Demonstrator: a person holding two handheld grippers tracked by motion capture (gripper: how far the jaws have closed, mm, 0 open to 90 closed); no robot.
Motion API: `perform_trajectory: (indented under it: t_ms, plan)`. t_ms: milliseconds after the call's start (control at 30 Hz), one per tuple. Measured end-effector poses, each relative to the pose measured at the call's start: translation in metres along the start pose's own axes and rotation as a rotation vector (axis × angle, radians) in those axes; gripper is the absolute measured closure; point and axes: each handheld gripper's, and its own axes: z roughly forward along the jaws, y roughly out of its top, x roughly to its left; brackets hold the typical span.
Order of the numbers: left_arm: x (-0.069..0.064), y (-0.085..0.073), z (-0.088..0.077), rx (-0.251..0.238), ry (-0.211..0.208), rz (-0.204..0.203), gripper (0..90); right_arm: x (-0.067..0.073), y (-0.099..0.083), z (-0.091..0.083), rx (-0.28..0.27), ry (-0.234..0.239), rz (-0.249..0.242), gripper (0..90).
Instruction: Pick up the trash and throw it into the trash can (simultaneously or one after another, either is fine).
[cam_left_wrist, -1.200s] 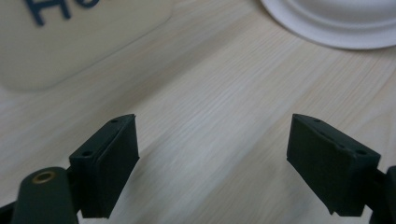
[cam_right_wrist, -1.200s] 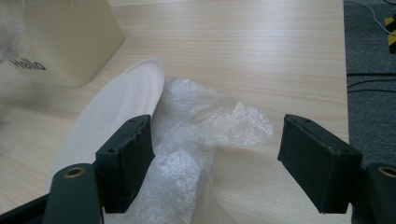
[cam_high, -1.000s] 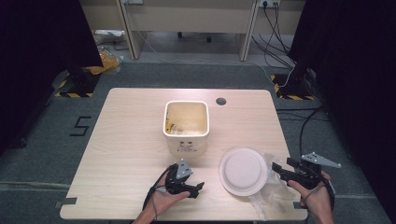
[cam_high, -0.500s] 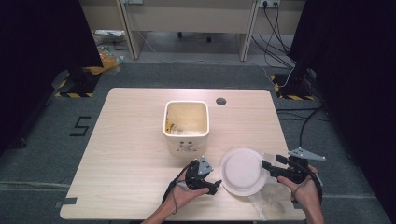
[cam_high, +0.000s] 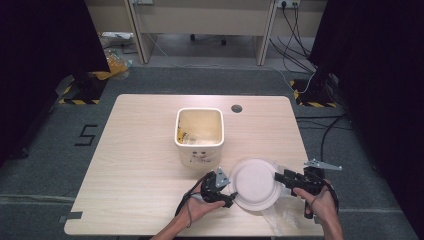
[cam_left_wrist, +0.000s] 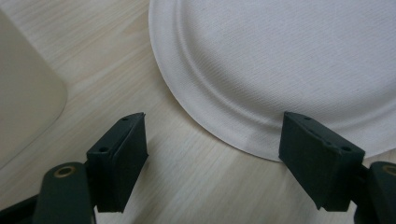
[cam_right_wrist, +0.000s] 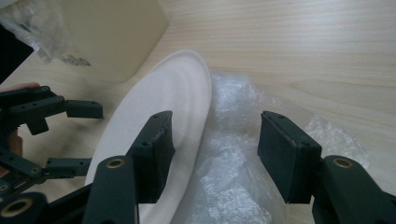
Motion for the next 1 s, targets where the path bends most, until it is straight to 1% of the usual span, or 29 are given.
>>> perform_trajectory:
  t_ms: [33,67,100,133,167,200,233,267,300,333,367,400,433,467,533,600,700,767,800,833,867,900,933,967,1000]
  plan:
    - [0.002,-0.005,-0.006,-0.003,0.01,-0.002,23.1,0.004,0.0,0.004,0.008,0.015,-0.005,46.1]
    - [0.002,-0.005,-0.006,-0.003,0.01,-0.002,23.3,0.007,0.001,0.006,0.012,0.024,-0.008,46.6]
    - [0.004,-0.008,-0.008,-0.006,0.016,-0.005,23.3,0.007,0.001,0.006,0.012,0.024,-0.008,46.6]
    - [0.006,-0.011,-0.011,-0.006,0.019,-0.01,23.3,0.01,0.001,0.009,0.014,0.03,-0.015,46.7]
    - [0.008,-0.014,-0.014,-0.006,0.021,-0.014,23.2,0.016,0.002,0.014,0.026,0.041,-0.026,46.7]
    - [0.01,-0.016,-0.017,-0.009,0.024,-0.019,23.2,0.016,0.002,0.014,0.026,0.041,-0.026,46.7]
    - [0.013,-0.022,-0.023,-0.01,0.031,-0.028,23.5,0.022,0.003,0.018,0.033,0.051,-0.038,46.7]
    - [0.013,-0.022,-0.023,-0.01,0.031,-0.028,23.7,0.022,0.003,0.018,0.033,0.051,-0.038,46.7]
    - [0.014,-0.027,-0.029,-0.014,0.04,-0.032,23.8,0.029,0.003,0.023,0.039,0.059,-0.049,46.7]
    - [0.014,-0.027,-0.029,-0.014,0.04,-0.032,23.8,0.029,0.003,0.023,0.039,0.059,-0.049,46.7]
    - [0.016,-0.032,-0.035,-0.013,0.045,-0.032,23.9,0.035,0.004,0.027,0.047,0.067,-0.06,46.6]
    - [0.016,-0.032,-0.035,-0.013,0.045,-0.032,23.9,0.035,0.004,0.027,0.047,0.067,-0.06,46.6]
    - [0.018,-0.036,-0.04,-0.01,0.051,-0.029,23.8,0.04,0.004,0.03,0.054,0.075,-0.069,46.7]
    - [0.018,-0.036,-0.04,-0.01,0.051,-0.029,23.8,0.04,0.004,0.03,0.054,0.075,-0.069,46.7]
    - [0.019,-0.04,-0.043,-0.013,0.056,-0.038,23.9,0.045,0.004,0.034,0.058,0.083,-0.076,46.7]
    - [0.019,-0.041,-0.045,-0.012,0.058,-0.036,24.1,0.048,0.004,0.035,0.063,0.088,-0.081,46.7]
    - [0.019,-0.042,-0.045,-0.013,0.06,-0.031,24.0,0.051,0.003,0.035,0.062,0.081,-0.093,46.3]
    - [0.018,-0.041,-0.046,-0.015,0.057,-0.025,24.0,0.052,0.003,0.032,0.06,0.078,-0.1,42.4]
    - [0.018,-0.041,-0.047,-0.013,0.058,-0.024,23.8,0.054,0.004,0.029,0.047,0.077,-0.098,39.4]
    - [0.018,-0.041,-0.048,-0.014,0.061,-0.024,23.6,0.055,0.005,0.027,0.034,0.075,-0.097,38.8]
    - [0.019,-0.041,-0.051,-0.022,0.059,-0.031,23.5,0.056,0.006,0.024,0.025,0.071,-0.104,38.6]
    - [0.019,-0.041,-0.051,-0.022,0.059,-0.031,23.4,0.056,0.006,0.024,0.025,0.071,-0.104,38.6]
    - [0.021,-0.04,-0.054,-0.029,0.059,-0.04,23.4,0.057,0.007,0.02,0.015,0.066,-0.118,38.6]
    - [0.025,-0.04,-0.058,-0.041,0.066,-0.057,23.2,0.059,0.011,0.013,-0.008,0.054,-0.129,38.6]
    - [0.025,-0.04,-0.058,-0.041,0.066,-0.057,23.2,0.059,0.011,0.013,-0.008,0.054,-0.129,38.6]
